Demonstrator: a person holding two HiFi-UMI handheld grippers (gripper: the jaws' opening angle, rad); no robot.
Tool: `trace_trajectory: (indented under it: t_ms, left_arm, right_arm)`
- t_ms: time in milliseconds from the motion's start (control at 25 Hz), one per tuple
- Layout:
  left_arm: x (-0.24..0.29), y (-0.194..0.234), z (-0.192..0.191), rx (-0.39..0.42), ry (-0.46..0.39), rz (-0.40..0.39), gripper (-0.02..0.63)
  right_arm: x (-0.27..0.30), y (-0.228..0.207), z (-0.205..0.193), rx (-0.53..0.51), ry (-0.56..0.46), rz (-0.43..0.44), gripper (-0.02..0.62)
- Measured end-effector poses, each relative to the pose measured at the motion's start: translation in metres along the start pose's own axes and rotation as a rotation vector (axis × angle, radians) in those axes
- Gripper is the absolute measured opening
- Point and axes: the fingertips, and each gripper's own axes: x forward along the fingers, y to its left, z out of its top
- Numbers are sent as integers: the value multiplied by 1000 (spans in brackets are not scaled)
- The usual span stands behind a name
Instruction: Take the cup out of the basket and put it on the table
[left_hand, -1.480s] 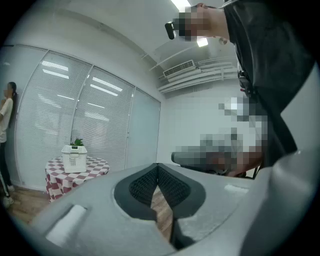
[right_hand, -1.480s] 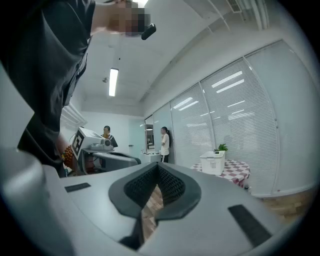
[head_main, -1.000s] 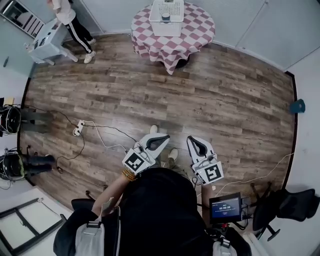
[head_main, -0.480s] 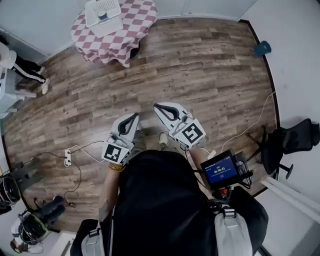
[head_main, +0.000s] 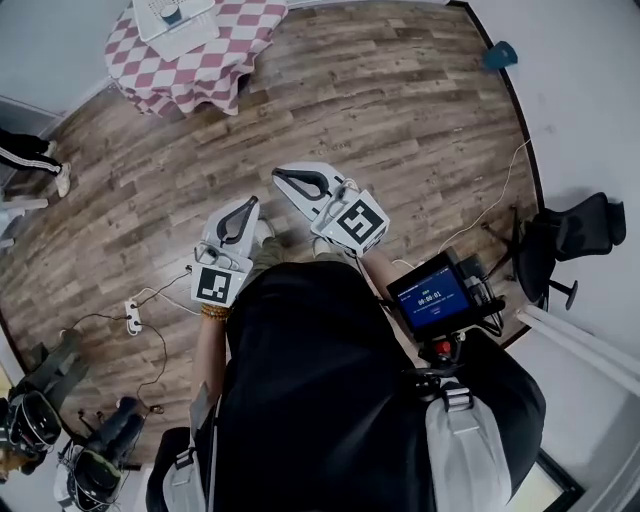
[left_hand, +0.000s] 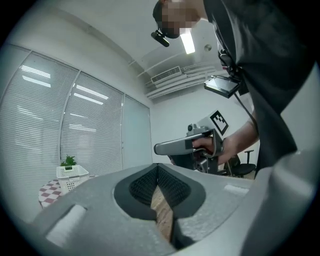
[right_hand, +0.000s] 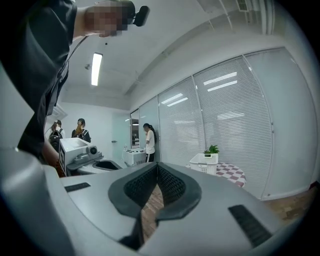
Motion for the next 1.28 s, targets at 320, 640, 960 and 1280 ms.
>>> trace_trajectory:
  t_ms: [320,640,960,1280]
  left_arm:
    - [-10,42,-6,-54,3,-29,5]
    - [-6,55,-3,52,3,-11,5]
    - [39,90,-6,0,32,89,5]
    - [109,116,3,-1,72,133,5]
  right_arm:
    - [44,-2,13,-12,21,-3,9]
    - [47,-8,3,-2,18,24,9]
    - [78,-68,-3,31,2,112,9]
    - [86,-139,-4,50,-17,169,9]
